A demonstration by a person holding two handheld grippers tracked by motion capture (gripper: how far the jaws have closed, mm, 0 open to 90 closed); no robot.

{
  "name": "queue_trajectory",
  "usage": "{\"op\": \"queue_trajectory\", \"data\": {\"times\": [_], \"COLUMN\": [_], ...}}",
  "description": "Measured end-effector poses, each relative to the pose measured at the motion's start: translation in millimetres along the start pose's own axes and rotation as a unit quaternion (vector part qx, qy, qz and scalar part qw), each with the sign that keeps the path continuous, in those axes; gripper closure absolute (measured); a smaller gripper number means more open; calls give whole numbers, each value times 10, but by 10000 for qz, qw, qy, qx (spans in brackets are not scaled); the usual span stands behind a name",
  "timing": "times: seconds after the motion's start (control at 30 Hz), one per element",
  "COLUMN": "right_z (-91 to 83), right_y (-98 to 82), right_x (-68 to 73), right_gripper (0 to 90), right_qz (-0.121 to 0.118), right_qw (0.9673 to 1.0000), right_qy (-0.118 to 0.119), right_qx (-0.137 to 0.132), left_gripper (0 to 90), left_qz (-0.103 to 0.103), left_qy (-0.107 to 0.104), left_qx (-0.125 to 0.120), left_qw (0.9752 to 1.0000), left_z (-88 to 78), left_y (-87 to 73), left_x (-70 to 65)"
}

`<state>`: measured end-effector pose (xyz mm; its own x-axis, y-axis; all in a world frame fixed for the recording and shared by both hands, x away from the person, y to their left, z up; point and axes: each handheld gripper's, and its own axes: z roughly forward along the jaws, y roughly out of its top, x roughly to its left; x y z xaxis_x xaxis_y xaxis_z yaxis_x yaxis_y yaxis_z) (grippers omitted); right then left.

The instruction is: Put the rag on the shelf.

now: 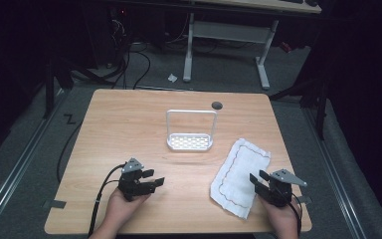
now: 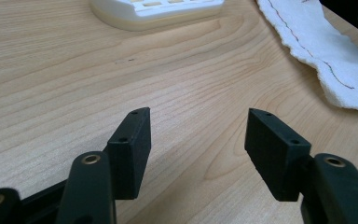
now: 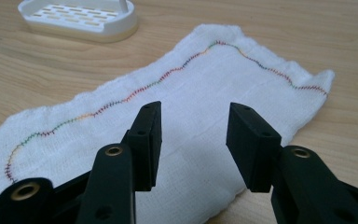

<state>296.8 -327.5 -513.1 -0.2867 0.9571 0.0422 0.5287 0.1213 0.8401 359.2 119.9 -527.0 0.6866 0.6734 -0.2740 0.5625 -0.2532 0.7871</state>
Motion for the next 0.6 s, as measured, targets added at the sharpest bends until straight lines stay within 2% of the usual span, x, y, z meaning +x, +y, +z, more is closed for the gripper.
{"op": "queue_trajectory", "data": {"times": [0.13,0.23,0.33,0.4,0.43,0.47,0.53,0.6], "right_z": [60,110,170,216,245,287,404,487], "right_y": [-26,-14,37,80,103,126,169,174], "right_x": [-54,-98,-133,-173,-201,-223,-249,-257], "right_gripper": [595,639,677,752,867,900,900,900], "right_qz": [90,205,226,219,234,194,156,113], "right_qw": [9998,9995,9994,9994,9992,9986,9970,9959], "right_qy": [61,117,100,65,78,87,-54,-79], "right_qx": [151,207,246,259,324,488,762,896], "left_gripper": [405,404,423,437,445,509,660,718], "left_qz": [68,142,77,18,22,13,-10,57], "left_qy": [-21,40,12,17,37,30,56,129], "left_qx": [-119,-107,-139,-163,-147,-123,-171,-233], "left_qw": [9999,9998,9999,9999,9999,9999,9998,9996], "left_z": [2,-6,-17,-24,-31,-37,-51,-69], "left_y": [45,41,14,-1,-2,-1,10,21], "left_x": [-28,-44,-34,-23,-21,-20,-25,-38]}}
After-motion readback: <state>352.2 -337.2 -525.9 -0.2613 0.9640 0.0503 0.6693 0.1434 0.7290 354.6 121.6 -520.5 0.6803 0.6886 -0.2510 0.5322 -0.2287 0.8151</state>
